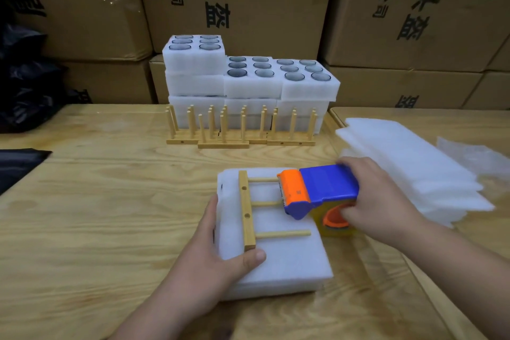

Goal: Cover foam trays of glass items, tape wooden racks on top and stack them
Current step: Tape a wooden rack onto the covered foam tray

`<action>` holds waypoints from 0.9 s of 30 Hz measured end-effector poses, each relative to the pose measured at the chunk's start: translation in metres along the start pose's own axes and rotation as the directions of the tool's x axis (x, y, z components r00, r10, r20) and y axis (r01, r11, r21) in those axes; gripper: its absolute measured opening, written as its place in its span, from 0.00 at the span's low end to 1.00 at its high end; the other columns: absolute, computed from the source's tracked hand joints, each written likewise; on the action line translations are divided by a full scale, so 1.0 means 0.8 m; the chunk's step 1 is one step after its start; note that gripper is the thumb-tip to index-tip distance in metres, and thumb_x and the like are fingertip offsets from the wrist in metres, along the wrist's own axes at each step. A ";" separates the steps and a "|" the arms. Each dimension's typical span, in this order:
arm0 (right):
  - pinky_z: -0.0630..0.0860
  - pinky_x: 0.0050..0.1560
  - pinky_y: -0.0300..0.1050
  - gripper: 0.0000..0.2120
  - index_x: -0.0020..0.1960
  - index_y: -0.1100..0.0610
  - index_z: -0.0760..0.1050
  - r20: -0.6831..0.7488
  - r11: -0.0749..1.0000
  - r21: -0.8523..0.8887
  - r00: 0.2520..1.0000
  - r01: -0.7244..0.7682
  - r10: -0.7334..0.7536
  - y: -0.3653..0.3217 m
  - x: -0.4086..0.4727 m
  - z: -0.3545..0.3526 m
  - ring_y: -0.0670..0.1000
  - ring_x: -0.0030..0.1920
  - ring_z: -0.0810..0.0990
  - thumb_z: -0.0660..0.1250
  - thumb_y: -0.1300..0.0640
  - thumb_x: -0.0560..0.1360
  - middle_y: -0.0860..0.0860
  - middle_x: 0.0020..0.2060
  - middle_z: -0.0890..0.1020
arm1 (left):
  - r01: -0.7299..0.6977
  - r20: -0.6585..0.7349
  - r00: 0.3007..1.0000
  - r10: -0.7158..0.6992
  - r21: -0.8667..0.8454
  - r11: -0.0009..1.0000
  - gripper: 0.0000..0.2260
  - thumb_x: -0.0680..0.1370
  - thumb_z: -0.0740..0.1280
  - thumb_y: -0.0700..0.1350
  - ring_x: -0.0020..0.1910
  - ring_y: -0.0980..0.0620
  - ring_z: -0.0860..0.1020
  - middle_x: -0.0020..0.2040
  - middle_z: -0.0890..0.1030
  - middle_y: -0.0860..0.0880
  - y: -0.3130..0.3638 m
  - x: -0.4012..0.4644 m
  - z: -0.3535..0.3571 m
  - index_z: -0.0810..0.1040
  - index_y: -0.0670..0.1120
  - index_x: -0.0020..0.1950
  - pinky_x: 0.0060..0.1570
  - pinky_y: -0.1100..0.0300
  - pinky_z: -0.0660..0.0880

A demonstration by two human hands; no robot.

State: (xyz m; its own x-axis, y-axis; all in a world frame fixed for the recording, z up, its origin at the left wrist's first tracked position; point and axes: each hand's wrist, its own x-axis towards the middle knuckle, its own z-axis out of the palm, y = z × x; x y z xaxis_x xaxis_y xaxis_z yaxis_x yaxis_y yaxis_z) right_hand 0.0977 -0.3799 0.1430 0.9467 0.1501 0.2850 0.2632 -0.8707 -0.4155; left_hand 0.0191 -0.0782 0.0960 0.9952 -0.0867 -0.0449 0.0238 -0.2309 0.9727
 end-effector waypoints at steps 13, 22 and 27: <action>0.74 0.62 0.44 0.46 0.72 0.42 0.63 0.505 0.972 -0.167 0.861 0.166 -0.060 -0.049 0.024 -0.050 0.44 0.60 0.73 0.75 0.29 0.59 0.38 0.57 0.70 | -0.005 -0.021 1.000 0.014 0.384 0.923 0.56 0.64 0.76 0.67 0.77 0.72 0.51 0.79 0.49 0.69 0.040 -0.015 -0.044 0.43 0.64 0.81 0.72 0.69 0.53; 0.81 0.48 0.49 0.41 0.72 0.37 0.58 0.666 0.895 -0.240 0.735 0.375 -0.130 -0.084 0.053 -0.045 0.45 0.48 0.78 0.76 0.43 0.65 0.40 0.52 0.76 | -0.135 0.197 0.980 -0.028 0.761 0.635 0.66 0.56 0.75 0.75 0.82 0.45 0.51 0.81 0.59 0.53 0.101 0.081 0.019 0.38 0.60 0.81 0.77 0.48 0.56; 0.80 0.45 0.48 0.35 0.66 0.35 0.61 0.629 0.906 -0.192 0.756 0.378 -0.181 -0.083 0.055 -0.063 0.44 0.46 0.77 0.75 0.43 0.64 0.39 0.50 0.76 | -0.152 0.153 0.987 0.052 0.778 0.610 0.64 0.57 0.68 0.81 0.81 0.45 0.52 0.80 0.63 0.56 0.074 0.077 0.017 0.35 0.60 0.80 0.77 0.53 0.54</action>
State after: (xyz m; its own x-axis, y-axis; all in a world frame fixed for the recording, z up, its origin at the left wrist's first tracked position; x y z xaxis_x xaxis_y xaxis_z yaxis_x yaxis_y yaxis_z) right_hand 0.1123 -0.3388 0.2265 0.7845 0.5662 -0.2530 0.5601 -0.8220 -0.1026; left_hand 0.0805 -0.1106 0.1478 0.9690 -0.2454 -0.0290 -0.2105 -0.8812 0.4233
